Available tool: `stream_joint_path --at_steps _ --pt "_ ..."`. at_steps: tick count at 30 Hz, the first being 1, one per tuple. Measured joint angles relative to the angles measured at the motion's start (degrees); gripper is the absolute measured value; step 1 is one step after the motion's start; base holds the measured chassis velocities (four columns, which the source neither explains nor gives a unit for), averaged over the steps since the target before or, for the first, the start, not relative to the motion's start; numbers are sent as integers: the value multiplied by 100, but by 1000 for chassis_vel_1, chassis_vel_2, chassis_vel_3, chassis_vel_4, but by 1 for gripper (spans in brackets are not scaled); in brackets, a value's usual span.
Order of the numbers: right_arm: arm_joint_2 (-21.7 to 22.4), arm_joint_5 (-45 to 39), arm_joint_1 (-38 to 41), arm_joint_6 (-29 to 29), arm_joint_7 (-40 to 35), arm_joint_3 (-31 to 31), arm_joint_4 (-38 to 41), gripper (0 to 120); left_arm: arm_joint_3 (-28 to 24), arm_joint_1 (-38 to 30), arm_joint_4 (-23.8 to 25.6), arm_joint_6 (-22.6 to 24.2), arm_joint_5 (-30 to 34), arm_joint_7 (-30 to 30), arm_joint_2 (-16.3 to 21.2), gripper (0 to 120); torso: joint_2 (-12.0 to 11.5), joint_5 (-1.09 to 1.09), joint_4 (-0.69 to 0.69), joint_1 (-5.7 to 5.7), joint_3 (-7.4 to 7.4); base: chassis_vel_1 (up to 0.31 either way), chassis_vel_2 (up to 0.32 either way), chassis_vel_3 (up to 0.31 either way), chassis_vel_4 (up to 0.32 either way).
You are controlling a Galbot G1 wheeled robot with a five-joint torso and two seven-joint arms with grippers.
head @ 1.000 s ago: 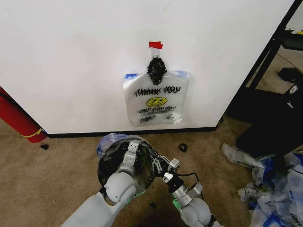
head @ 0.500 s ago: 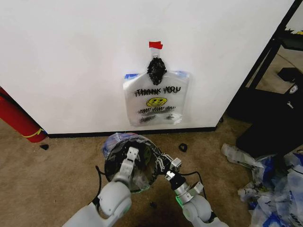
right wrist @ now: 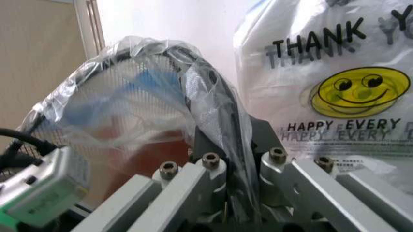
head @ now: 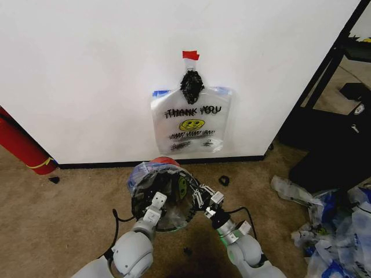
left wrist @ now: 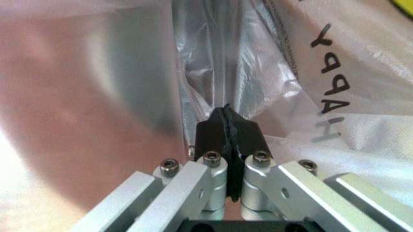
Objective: Pick up the garbage bag from the wall and place it over the trash bin.
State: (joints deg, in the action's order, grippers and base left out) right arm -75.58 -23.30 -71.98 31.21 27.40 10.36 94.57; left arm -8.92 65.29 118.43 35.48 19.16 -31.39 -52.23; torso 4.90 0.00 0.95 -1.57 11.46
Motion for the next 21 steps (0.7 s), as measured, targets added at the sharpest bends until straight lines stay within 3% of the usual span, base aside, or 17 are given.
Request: stream_joint_path --at_steps 10,21 --pt "-4 -5 4 36 53 -59 12 1 -101 -151 174 52 290 49 -136 0 0 1 1 0 0 0 0 0 0" --pt "-56 -38 -50 79 165 -208 74 1 -263 -551 -690 70 169 -149 -310 0 0 0 0 0 0 0 0 0 0"
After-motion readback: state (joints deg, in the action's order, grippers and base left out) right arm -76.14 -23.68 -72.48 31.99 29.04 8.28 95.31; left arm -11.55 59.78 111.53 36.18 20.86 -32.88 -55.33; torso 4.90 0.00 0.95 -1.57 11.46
